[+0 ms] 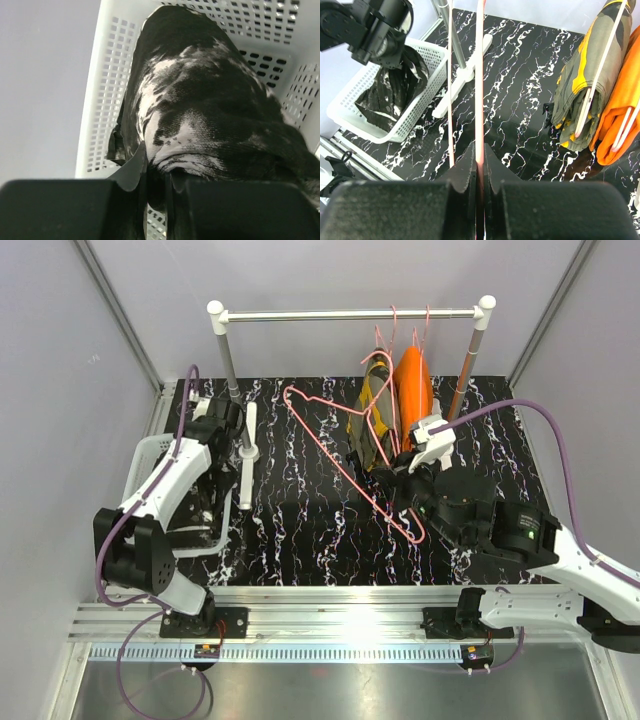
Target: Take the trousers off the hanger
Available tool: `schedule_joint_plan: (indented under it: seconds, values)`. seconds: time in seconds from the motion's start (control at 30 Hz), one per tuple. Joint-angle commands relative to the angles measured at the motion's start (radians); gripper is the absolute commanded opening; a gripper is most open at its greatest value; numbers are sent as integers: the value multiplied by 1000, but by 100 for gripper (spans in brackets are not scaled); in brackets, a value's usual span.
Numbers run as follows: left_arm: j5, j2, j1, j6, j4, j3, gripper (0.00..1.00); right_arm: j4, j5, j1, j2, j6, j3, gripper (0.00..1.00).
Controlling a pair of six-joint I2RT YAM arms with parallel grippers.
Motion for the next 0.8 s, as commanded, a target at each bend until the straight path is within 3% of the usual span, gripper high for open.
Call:
schedule_joint_plan:
  seconds: [0.0, 0.17, 0.43, 0.63, 0.77]
  values:
    - [-45, -46, 18, -125, -32, 66, 0, 48, 9, -4, 8, -17, 10, 0]
    - [-111, -76, 20, -185, -71, 97, 0, 50, 1, -3, 17, -16, 19, 0]
    - [-283, -279, 20, -202, -171, 207, 0, 45, -2, -4, 22, -19, 37, 0]
    - [-498, -391, 20, -178, -283, 314, 0, 46, -19, -3, 23, -17, 49, 0]
    - [-602, -449, 20, -78, -277, 350, 0, 31, -28, -3, 29, -17, 72, 0]
